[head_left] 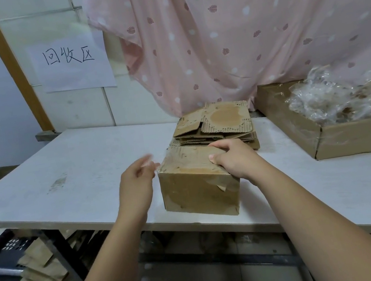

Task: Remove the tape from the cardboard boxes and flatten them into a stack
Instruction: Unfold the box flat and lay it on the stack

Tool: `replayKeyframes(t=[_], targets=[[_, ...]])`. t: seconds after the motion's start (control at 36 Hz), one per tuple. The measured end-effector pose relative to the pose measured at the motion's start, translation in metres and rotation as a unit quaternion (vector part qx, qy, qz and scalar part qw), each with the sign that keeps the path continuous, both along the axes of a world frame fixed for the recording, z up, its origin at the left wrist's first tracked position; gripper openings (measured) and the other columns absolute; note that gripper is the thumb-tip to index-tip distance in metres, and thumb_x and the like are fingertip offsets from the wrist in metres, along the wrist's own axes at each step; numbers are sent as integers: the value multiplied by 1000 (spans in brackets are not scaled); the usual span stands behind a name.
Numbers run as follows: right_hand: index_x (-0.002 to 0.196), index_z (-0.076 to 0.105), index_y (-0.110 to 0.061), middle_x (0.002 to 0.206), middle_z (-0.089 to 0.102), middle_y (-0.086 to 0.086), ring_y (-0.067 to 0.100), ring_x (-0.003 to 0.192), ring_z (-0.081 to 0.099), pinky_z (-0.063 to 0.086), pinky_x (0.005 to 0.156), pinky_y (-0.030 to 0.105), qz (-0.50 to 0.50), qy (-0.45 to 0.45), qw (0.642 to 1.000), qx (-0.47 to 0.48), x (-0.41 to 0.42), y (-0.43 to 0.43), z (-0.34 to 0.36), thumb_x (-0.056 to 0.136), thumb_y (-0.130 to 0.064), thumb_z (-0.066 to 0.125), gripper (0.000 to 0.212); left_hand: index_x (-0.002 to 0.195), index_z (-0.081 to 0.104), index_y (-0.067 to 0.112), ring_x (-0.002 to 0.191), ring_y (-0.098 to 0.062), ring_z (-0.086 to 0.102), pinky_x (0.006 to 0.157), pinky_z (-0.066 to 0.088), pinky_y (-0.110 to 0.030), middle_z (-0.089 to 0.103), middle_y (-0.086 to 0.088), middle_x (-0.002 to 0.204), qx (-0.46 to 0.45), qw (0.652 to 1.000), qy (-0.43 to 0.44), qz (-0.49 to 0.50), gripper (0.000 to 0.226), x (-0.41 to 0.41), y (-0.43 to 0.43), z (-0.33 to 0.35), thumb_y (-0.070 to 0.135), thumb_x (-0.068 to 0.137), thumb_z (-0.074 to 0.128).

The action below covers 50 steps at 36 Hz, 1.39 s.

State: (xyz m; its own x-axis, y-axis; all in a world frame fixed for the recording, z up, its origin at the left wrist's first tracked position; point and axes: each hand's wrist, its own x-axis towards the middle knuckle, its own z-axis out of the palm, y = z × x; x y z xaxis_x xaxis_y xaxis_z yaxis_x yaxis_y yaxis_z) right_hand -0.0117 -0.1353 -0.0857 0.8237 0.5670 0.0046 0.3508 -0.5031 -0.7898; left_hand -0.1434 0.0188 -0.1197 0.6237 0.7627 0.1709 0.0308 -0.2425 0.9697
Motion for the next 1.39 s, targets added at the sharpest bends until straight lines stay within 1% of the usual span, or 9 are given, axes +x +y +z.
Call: replayKeyframes(t=[0.08, 0.19, 0.33, 0.47, 0.69, 0.83, 0.97, 1.06, 1.39], targets=[[132, 53, -30, 125, 58, -6, 12, 91, 54, 45, 83, 31, 1, -6, 1000, 2, -2, -1, 0, 91, -30, 58, 41, 149, 13, 34, 122, -18, 46, 106, 38, -45, 43, 7, 139, -51, 998, 24, 17, 61, -3, 1, -8, 41, 97, 44], [131, 53, -29, 121, 58, -7, 11, 88, 53, 44, 80, 30, 2, -4, 1000, 3, -2, -1, 1, 92, -29, 57, 40, 134, 48, 15, 123, -19, 48, 105, 40, -45, 52, 0, 136, -161, 987, 16, -26, 49, -8, -6, -16, 46, 100, 31], [129, 55, -31, 89, 57, -19, 11, 83, 59, 49, 81, 34, -6, 5, 1000, 8, -1, -1, -1, 92, -29, 57, 37, 103, 69, 29, 113, -11, 58, 102, 45, -41, 68, 8, 111, -169, 983, -47, -61, 33, -10, -25, -20, 33, 101, 37], [128, 55, -29, 94, 59, -15, 19, 96, 60, 49, 83, 36, -9, 5, 1000, 7, -4, 0, 0, 92, -29, 57, 36, 118, 65, 18, 111, -11, 60, 95, 49, -32, 68, 5, 113, -149, 985, -85, -19, 29, -9, -23, -23, 21, 100, 43], [129, 55, -29, 110, 56, -11, 9, 91, 52, 40, 74, 27, -3, 7, 1000, 20, -1, 0, -2, 92, -28, 57, 37, 103, 67, 9, 101, -21, 65, 92, 52, -38, 70, -9, 103, -190, 978, -71, -48, 19, -2, -6, -17, 19, 96, 52], [129, 56, -28, 112, 57, -10, 5, 85, 51, 40, 69, 26, -7, 4, 1000, 27, 2, 1, -4, 92, -28, 57, 36, 92, 65, 7, 61, -6, 60, 68, 50, -24, 66, 0, 73, -233, 967, -81, -58, 12, 5, -2, -11, 12, 95, 54], [129, 55, -28, 104, 56, -12, 1, 79, 50, 42, 67, 24, -10, -4, 1000, 22, 2, 2, -5, 93, -28, 56, 36, 99, 66, 12, 74, -15, 52, 62, 45, -25, 64, -4, 92, -231, 972, -41, -27, 11, 12, 2, -12, 17, 93, 57], [130, 55, -27, 110, 57, -11, 9, 89, 53, 42, 75, 27, -11, -6, 1000, 21, 1, 2, -4, 93, -29, 56, 37, 103, 65, 11, 61, -11, 48, 47, 35, -21, 65, 0, 88, -264, 964, -15, -30, 17, 14, 3, -8, 11, 92, 53], [128, 56, -27, 116, 58, -10, 13, 100, 53, 42, 84, 29, -11, -4, 1000, 23, 2, 2, -5, 92, -28, 57, 36, 110, 64, 19, 62, -12, 38, 54, 35, -23, 58, 3, 83, -192, 980, -11, -47, 18, 12, 11, -3, 19, 94, 56]])
